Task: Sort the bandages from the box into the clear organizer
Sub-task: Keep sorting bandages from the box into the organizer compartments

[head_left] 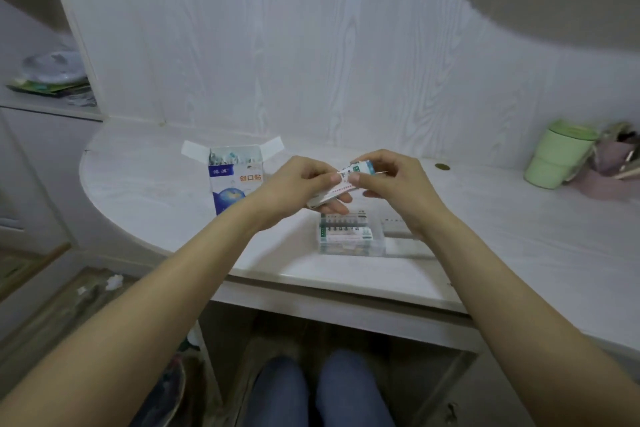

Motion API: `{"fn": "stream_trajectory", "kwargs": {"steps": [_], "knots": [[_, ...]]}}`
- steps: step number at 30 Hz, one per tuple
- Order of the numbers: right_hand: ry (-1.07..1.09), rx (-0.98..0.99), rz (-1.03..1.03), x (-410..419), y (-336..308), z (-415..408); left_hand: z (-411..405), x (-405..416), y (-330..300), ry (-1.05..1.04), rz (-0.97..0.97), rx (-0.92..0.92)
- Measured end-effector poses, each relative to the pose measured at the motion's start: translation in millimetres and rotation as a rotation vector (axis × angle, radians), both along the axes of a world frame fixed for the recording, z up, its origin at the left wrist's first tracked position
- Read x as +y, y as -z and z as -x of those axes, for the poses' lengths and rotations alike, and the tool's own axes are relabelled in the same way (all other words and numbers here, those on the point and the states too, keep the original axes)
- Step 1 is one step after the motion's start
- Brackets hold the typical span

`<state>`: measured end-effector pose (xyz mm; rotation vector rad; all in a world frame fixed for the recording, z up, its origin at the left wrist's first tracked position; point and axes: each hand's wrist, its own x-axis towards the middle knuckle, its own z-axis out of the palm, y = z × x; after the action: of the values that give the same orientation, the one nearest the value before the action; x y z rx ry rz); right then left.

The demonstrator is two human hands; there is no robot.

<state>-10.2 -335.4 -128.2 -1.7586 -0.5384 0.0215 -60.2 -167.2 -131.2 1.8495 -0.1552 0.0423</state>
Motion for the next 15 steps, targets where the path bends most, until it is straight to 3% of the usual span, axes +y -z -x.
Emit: {"fn": "stream_trajectory", "kwargs": {"steps": [5,15], "knots": [[0.022,0.109,-0.029,-18,3,-1,-7,-21,11,-0.06,0.101,-0.002],[0.007,0.127,-0.036,-27,5,-3,-10,-36,22,-0.249,0.324,0.073]]}}
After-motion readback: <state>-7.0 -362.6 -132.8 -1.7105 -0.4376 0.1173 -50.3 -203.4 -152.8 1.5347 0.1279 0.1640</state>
